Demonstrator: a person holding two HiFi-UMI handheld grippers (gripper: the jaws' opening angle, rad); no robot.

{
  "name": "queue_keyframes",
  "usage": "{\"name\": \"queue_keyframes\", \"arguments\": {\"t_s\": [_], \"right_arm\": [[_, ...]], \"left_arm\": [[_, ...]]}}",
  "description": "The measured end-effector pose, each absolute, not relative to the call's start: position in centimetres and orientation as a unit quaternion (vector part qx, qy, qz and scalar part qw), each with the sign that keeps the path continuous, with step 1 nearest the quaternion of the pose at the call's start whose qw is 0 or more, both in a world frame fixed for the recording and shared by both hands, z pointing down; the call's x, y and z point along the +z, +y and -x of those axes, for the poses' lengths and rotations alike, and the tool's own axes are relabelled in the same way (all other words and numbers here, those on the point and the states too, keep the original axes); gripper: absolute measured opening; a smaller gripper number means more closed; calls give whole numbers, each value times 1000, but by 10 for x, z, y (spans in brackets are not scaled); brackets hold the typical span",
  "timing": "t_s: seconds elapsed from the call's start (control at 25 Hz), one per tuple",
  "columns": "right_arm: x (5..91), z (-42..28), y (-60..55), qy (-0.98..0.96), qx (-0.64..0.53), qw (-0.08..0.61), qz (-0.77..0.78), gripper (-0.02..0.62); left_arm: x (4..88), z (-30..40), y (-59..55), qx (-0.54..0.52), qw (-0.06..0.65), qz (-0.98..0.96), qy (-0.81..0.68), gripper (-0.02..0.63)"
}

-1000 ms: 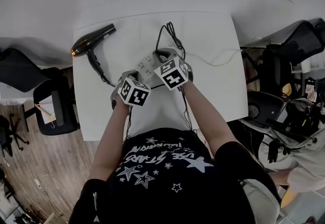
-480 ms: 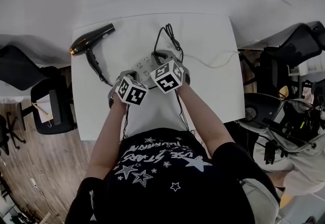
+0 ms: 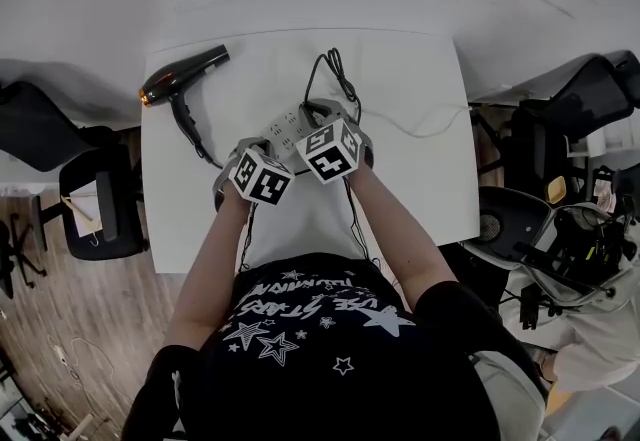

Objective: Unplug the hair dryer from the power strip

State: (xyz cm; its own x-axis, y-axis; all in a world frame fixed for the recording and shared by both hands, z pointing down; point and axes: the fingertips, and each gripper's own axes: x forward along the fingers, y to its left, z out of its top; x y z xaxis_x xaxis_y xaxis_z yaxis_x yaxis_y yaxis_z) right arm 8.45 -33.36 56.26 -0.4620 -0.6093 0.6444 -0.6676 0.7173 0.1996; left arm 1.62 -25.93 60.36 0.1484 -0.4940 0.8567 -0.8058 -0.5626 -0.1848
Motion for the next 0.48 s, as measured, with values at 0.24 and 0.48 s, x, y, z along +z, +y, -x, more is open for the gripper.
{"name": "queue_keyframes", "arguments": {"t_s": [0.24,0.48], "right_arm": [[566,-94,-339,-866,127,298,-380,49],[564,-91,-334,-862,82,331,-374,49]], "left_arm": [[603,-16,-259,484,161,-737,-443,8],[603,-16,-259,480,165,-738,-445,8]]}}
